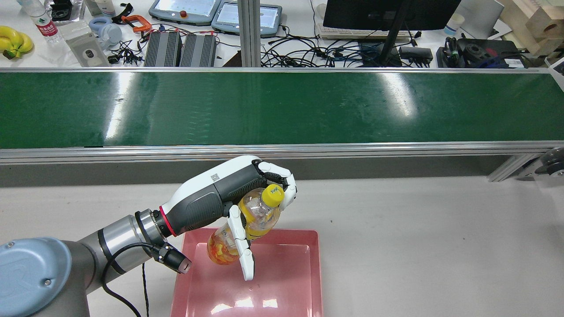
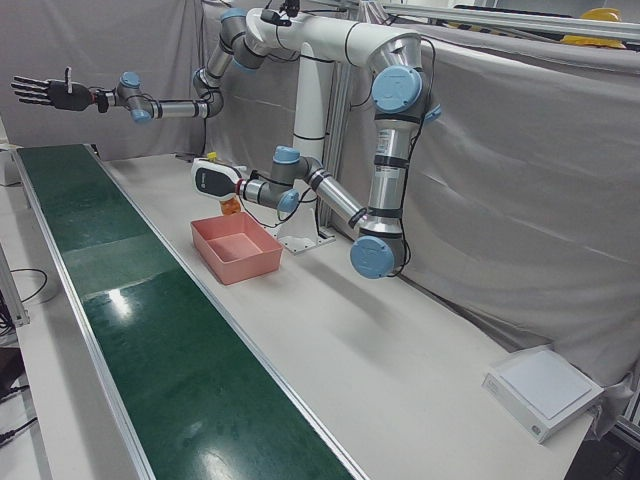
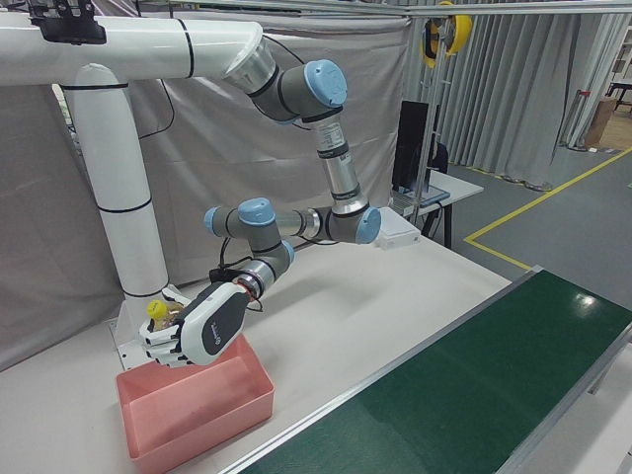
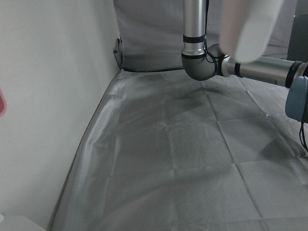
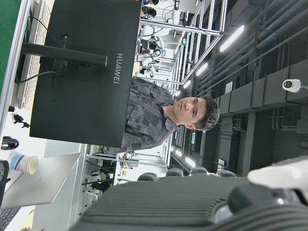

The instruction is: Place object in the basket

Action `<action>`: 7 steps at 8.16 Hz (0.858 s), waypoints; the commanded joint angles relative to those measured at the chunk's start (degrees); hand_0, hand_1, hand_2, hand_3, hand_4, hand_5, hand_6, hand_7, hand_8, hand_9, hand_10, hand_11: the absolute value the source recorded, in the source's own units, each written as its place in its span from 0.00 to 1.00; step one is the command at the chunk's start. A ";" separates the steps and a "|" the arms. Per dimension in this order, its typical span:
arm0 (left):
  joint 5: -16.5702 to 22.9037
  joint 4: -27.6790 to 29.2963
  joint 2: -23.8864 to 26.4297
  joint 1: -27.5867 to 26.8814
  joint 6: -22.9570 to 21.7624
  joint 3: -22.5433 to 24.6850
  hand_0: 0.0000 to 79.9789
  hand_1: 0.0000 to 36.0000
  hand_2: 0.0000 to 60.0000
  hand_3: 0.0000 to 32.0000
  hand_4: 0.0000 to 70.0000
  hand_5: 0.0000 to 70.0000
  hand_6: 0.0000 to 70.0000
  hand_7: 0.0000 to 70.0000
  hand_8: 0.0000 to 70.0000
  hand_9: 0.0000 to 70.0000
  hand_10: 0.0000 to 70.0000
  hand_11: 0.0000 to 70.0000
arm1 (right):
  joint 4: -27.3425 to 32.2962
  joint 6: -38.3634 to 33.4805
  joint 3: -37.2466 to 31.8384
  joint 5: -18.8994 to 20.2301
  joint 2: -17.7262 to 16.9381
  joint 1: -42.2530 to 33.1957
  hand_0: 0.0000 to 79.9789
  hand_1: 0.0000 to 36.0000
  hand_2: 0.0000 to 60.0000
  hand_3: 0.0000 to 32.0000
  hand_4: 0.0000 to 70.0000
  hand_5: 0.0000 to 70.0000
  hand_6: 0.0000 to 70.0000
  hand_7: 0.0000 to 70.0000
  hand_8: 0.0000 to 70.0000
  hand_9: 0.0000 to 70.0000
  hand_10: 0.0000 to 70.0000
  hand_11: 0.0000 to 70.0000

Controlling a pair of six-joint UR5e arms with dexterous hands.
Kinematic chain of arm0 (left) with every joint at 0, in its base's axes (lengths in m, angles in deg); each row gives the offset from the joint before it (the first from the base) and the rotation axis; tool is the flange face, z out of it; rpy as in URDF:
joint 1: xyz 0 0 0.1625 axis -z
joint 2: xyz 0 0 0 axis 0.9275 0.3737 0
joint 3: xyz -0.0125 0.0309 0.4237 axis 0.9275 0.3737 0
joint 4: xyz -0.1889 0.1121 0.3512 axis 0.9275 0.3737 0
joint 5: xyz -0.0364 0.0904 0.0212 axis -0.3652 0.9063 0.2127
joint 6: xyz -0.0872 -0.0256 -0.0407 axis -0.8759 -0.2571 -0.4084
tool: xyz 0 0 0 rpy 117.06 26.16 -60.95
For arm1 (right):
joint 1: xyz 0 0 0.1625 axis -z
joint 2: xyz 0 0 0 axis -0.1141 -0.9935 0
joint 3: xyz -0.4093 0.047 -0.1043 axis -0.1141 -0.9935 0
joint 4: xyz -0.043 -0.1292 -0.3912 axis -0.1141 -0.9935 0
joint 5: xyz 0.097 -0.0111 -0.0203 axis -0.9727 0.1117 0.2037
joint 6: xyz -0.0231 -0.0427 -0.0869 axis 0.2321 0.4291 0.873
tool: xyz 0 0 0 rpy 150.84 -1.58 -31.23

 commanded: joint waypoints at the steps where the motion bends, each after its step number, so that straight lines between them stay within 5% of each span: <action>1: 0.28 1.93 -8.33 -0.16 0.40 6.65 0.84 0.07 0.00 0.00 0.98 0.84 0.56 0.84 0.66 0.91 0.75 1.00 | 0.00 0.00 -0.03 0.00 0.00 0.09 0.00 0.00 0.00 0.00 0.00 0.00 0.00 0.00 0.00 0.00 0.00 0.00; 2: 0.28 1.76 -9.75 -0.07 2.23 8.94 0.84 0.15 0.00 0.00 0.53 0.78 0.38 0.79 0.55 0.80 0.73 1.00 | 0.00 0.00 -0.03 0.00 0.00 0.00 0.00 0.00 0.00 0.00 0.00 0.00 0.00 0.00 0.00 0.00 0.00 0.00; 3: 0.19 1.58 -10.72 -0.42 4.08 10.53 0.86 0.21 0.00 0.00 0.24 0.78 0.29 0.70 0.46 0.70 0.69 0.99 | 0.00 0.00 -0.03 0.00 0.00 0.00 0.00 0.00 0.00 0.00 0.00 0.00 0.00 0.00 0.00 0.00 0.00 0.00; 4: 0.19 1.49 -10.55 -1.12 4.36 10.54 0.88 0.26 0.00 0.00 0.06 0.67 0.20 0.55 0.35 0.55 0.60 0.87 | 0.00 0.00 -0.03 0.00 0.00 0.00 0.00 0.00 0.00 0.00 0.00 0.00 0.00 0.00 0.00 0.00 0.00 0.00; 5: 0.10 0.62 -9.94 -2.69 4.36 10.54 0.89 0.28 0.00 0.00 0.05 0.49 0.13 0.36 0.24 0.38 0.49 0.72 | 0.00 0.00 -0.03 0.00 0.00 0.00 0.00 0.00 0.00 0.00 0.00 0.00 0.00 0.00 0.00 0.00 0.00 0.00; 6: 0.19 0.35 -9.76 -3.23 4.27 10.54 0.89 0.30 0.00 0.00 0.08 0.42 0.07 0.18 0.13 0.20 0.26 0.41 | 0.00 0.00 -0.03 0.00 0.00 0.09 0.00 0.00 0.00 0.00 0.00 0.00 0.00 0.00 0.00 0.00 0.00 0.00; 7: 0.19 0.35 -9.76 -3.23 4.27 10.54 0.87 0.31 0.00 0.00 0.08 0.22 0.03 0.12 0.01 0.02 0.08 0.14 | 0.00 0.00 -0.03 0.00 0.00 0.09 0.00 0.00 0.00 0.00 0.00 0.00 0.00 0.00 0.00 0.00 0.00 0.00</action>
